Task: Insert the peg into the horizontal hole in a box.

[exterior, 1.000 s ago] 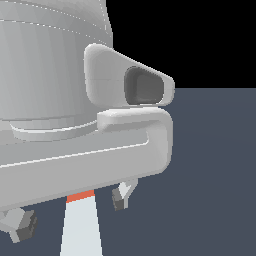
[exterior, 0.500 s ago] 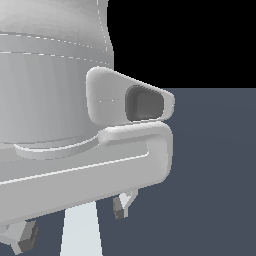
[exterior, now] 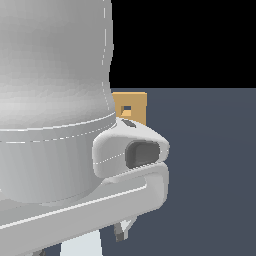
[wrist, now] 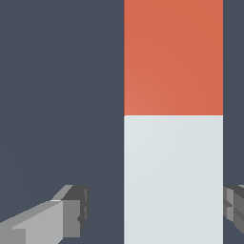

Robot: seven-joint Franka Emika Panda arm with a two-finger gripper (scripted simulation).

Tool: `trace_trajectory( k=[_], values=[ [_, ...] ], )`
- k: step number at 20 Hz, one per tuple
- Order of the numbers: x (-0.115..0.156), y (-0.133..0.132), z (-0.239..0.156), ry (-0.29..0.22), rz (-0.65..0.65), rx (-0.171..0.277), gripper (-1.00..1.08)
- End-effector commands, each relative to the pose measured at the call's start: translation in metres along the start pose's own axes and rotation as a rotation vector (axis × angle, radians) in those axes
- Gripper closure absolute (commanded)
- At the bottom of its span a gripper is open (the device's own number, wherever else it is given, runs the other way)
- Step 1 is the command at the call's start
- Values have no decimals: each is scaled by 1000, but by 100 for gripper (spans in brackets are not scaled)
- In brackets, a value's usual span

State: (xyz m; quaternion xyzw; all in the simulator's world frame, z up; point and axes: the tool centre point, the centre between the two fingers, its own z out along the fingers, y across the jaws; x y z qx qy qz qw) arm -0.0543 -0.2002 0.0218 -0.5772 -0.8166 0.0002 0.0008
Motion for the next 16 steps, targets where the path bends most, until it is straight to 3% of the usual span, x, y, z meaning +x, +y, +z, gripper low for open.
trace_trajectory(
  k=[1, 2, 16],
  values=[
    [-1, 1, 2, -1, 0, -1, -92],
    [-1, 1, 2, -1, 0, -1, 108],
    [4, 2, 1, -1, 4, -2, 108]
  ],
)
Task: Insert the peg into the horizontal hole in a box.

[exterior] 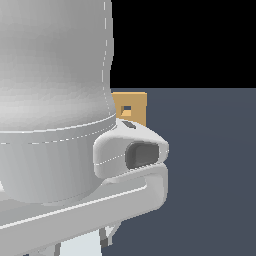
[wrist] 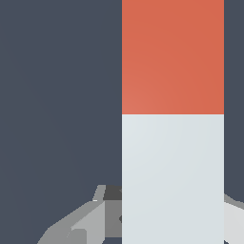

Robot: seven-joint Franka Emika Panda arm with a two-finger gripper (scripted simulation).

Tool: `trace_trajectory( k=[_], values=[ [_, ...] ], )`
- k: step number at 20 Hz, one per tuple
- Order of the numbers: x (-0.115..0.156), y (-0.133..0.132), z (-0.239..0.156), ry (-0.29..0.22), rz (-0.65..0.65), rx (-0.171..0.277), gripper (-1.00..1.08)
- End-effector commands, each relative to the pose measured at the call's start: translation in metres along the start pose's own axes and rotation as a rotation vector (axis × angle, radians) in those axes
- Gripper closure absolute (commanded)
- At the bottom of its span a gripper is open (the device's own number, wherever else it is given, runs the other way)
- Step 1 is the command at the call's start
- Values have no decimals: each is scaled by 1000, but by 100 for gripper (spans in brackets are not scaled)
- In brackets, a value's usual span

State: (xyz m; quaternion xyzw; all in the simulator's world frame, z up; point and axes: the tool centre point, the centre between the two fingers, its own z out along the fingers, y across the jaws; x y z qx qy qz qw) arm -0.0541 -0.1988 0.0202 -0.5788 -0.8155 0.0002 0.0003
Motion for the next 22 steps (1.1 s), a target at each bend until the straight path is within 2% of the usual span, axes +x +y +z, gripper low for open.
trace_trajectory(
  k=[1, 10, 22],
  values=[
    [5, 2, -1, 0, 3, -1, 108],
    [46, 11, -9, 0, 53, -1, 108],
    [143, 43, -29, 0, 172, -1, 108]
  ],
)
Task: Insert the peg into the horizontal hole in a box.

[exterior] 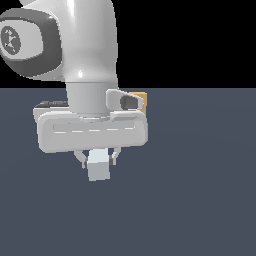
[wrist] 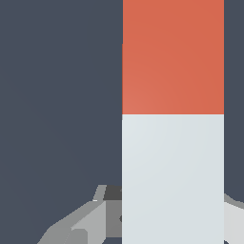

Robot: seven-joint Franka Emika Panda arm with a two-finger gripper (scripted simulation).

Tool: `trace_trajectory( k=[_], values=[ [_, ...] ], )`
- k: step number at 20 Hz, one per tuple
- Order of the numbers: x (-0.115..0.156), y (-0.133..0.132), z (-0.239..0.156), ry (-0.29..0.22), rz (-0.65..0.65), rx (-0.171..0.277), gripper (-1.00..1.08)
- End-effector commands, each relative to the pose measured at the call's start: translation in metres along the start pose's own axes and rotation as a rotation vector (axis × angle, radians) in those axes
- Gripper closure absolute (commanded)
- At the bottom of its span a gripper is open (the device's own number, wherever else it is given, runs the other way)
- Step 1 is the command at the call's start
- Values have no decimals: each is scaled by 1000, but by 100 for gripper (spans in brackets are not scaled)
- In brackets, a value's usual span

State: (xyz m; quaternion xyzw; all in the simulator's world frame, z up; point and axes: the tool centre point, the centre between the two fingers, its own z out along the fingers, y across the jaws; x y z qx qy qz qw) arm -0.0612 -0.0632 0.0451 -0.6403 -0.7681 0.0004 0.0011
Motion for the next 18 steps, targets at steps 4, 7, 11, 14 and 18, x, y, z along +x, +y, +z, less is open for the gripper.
trace_trajectory(
  k=[4, 7, 11, 14, 18],
  values=[
    [47, 12, -10, -1, 57, -2, 108],
    [72, 20, -15, -1, 87, -2, 108],
    [105, 32, -22, -1, 128, -2, 108],
    [129, 42, -27, -1, 158, -2, 108],
    [156, 55, -33, -1, 191, -2, 108]
  ],
)
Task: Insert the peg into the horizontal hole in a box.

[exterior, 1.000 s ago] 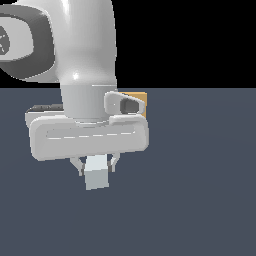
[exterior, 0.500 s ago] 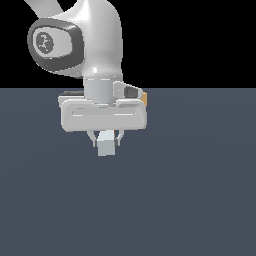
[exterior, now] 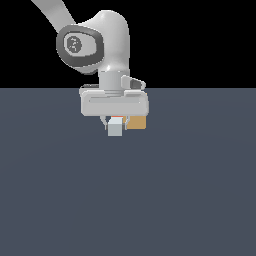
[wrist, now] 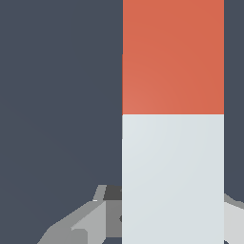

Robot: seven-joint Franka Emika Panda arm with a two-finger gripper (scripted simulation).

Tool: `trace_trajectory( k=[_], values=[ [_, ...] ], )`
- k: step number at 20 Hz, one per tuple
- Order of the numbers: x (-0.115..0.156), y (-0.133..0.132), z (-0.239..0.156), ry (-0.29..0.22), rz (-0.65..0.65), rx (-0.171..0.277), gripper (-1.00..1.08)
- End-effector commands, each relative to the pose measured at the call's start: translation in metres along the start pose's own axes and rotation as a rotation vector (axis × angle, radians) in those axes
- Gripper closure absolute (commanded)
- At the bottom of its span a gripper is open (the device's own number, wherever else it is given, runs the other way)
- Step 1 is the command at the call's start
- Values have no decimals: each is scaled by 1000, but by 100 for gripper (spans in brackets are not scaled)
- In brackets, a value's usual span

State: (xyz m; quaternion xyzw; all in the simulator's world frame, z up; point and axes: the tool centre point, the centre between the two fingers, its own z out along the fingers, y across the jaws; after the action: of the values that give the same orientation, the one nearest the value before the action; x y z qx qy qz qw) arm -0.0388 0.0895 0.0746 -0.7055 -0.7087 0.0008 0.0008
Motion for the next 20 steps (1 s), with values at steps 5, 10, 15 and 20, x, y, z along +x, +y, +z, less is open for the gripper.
trace_trajectory(
  k=[5, 10, 15, 20],
  values=[
    [36, 12, -8, 0, 46, -2, 108],
    [50, 18, -11, 0, 63, -2, 108],
    [53, 20, -12, 0, 67, -2, 108],
    [53, 21, -12, 0, 67, -2, 108]
  ],
)
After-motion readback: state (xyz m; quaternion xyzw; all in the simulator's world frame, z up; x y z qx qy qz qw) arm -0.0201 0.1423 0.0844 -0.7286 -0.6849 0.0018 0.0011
